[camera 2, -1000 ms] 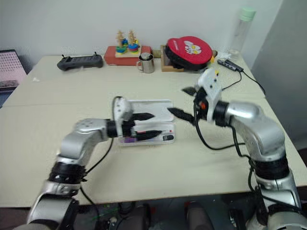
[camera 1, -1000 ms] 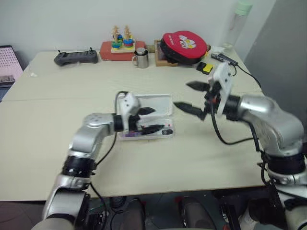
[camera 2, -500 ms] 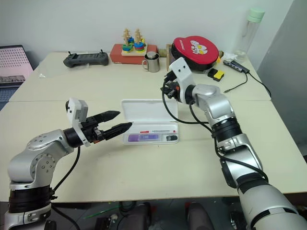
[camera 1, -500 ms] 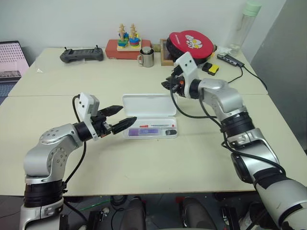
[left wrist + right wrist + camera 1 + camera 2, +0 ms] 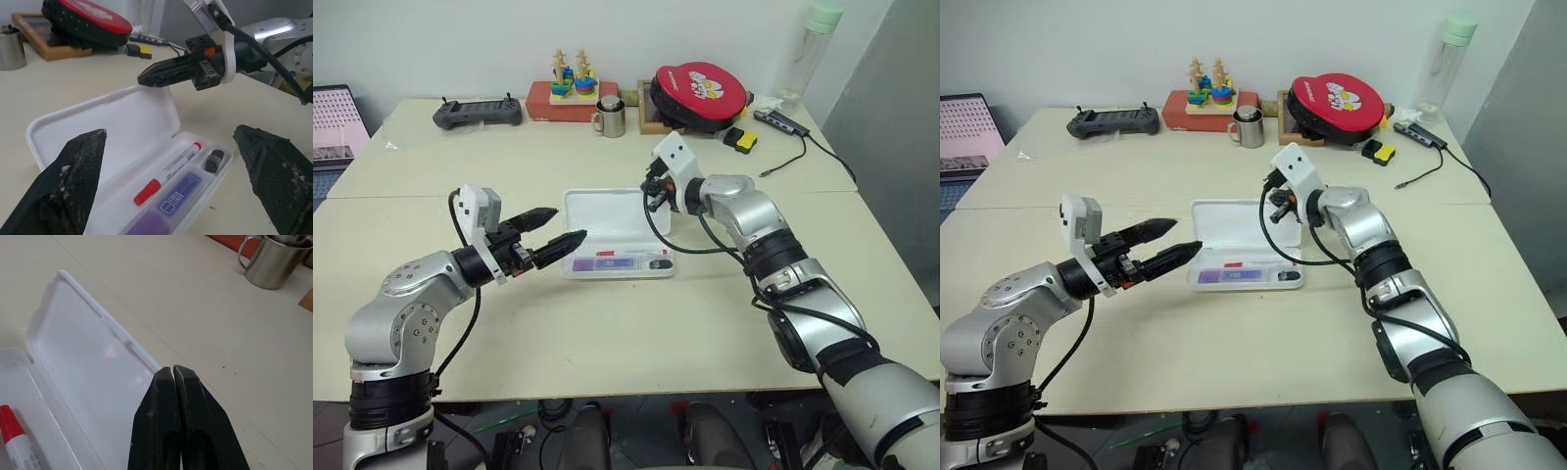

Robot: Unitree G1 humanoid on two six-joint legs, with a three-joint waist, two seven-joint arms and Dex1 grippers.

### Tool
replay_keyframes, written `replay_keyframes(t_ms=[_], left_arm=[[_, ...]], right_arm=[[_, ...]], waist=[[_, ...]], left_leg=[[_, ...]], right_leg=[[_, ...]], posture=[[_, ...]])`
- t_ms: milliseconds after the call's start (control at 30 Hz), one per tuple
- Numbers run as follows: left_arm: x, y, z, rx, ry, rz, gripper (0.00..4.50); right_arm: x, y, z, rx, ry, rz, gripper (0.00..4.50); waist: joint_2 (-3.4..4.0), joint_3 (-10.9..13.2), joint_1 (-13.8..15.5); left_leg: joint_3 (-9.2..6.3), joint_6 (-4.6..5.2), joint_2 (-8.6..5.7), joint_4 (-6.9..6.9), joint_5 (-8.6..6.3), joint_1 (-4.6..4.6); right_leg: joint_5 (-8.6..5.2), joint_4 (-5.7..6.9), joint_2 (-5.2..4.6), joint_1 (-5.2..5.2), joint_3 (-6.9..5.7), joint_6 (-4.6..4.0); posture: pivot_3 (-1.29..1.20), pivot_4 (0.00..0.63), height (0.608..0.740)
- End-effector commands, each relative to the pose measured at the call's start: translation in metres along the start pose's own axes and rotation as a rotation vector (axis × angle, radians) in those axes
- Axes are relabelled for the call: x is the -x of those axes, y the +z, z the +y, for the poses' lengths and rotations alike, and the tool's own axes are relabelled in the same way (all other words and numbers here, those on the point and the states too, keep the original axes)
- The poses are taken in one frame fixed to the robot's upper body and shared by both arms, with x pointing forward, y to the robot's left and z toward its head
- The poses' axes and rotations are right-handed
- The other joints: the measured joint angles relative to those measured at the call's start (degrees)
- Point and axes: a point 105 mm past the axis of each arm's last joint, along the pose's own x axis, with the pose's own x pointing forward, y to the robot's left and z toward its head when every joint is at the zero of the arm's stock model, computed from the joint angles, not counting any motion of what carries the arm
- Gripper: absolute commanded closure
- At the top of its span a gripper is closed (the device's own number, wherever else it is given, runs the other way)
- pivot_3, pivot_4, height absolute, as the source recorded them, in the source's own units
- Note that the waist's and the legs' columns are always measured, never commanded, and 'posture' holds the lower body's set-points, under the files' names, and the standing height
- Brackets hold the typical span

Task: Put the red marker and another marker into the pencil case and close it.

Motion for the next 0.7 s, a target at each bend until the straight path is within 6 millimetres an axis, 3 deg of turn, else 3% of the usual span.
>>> replay_keyframes(t_ms=[33,167,433,567,700], left_arm=[[0.0,0.017,0.0,-0.049,-0.014,-0.043,0.0],[-0.001,0.016,-0.003,-0.047,-0.02,-0.038,0.0],[-0.002,0.013,-0.006,-0.043,-0.038,-0.031,0.0],[-0.003,0.014,-0.008,-0.046,-0.049,-0.036,0.0],[-0.002,0.013,-0.007,-0.047,-0.041,-0.031,0.0]], right_arm=[[-0.001,0.036,-0.006,0.074,-0.023,-0.08,4.45],[0.001,0.048,-0.013,0.076,-0.043,-0.108,4.45],[-0.008,0.026,-0.01,0.125,-0.041,-0.021,4.45],[-0.012,0.007,0.003,0.194,0.063,0.068,4.45],[-0.011,0.015,0.011,0.195,0.143,0.042,4.45]], waist=[[0.0,0.0,0.0],[0.01,0.0,-0.2],[0.01,0.0,-0.3],[0.01,0.0,-0.5],[0.01,0.0,-1.0]], left_leg=[[0.0,0.0,0.0,0.0,0.0,0.0],[0.0,0.0,0.0,-0.02,0.0,-0.01],[0.0,0.0,0.0,-0.03,0.0,0.0],[0.0,0.0,0.0,-0.03,0.0,0.0],[0.0,0.0,0.0,-0.03,0.0,0.0]], right_leg=[[0.0,0.0,0.0,0.0,0.0,0.0],[0.0,-0.02,0.0,-0.01,0.01,0.0],[0.0,-0.01,0.0,-0.01,0.0,-0.01],[0.0,-0.01,0.0,-0.01,0.0,-0.01],[0.0,-0.01,0.0,0.01,0.0,-0.01]], posture=[[0.0,0.15,0.74],[0.0,0.15,0.74],[0.0,0.15,0.74],[0.0,0.15,0.74],[0.0,0.15,0.74]])
